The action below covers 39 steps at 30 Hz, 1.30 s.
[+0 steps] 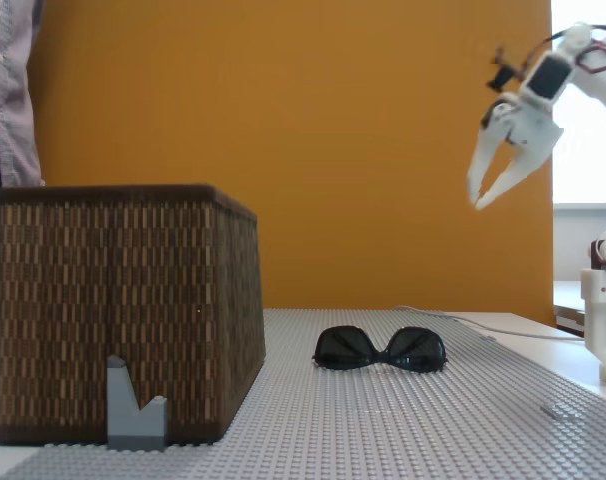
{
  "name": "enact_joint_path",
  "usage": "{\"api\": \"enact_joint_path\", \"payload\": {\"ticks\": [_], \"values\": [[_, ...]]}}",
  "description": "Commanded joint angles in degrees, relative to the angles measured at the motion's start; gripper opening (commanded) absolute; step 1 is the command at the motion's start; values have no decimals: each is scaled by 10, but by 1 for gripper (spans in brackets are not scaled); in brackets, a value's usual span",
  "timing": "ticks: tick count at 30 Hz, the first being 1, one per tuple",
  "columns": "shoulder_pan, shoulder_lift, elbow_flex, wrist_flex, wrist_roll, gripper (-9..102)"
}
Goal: Grasp a glasses and put it in the bin.
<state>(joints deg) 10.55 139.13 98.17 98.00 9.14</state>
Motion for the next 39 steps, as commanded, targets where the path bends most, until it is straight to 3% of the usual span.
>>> {"api": "enact_joint_path", "payload": {"ticks": [1,5,10,17,29,39], "values": [[2,-44,-18,19,111,0],[40,-98,-15,34,283,0],[80,-90,45,-29,351,0],[105,-106,130,-115,399,1],[100,-254,143,-212,493,5],[77,-333,136,-236,527,25]]}}
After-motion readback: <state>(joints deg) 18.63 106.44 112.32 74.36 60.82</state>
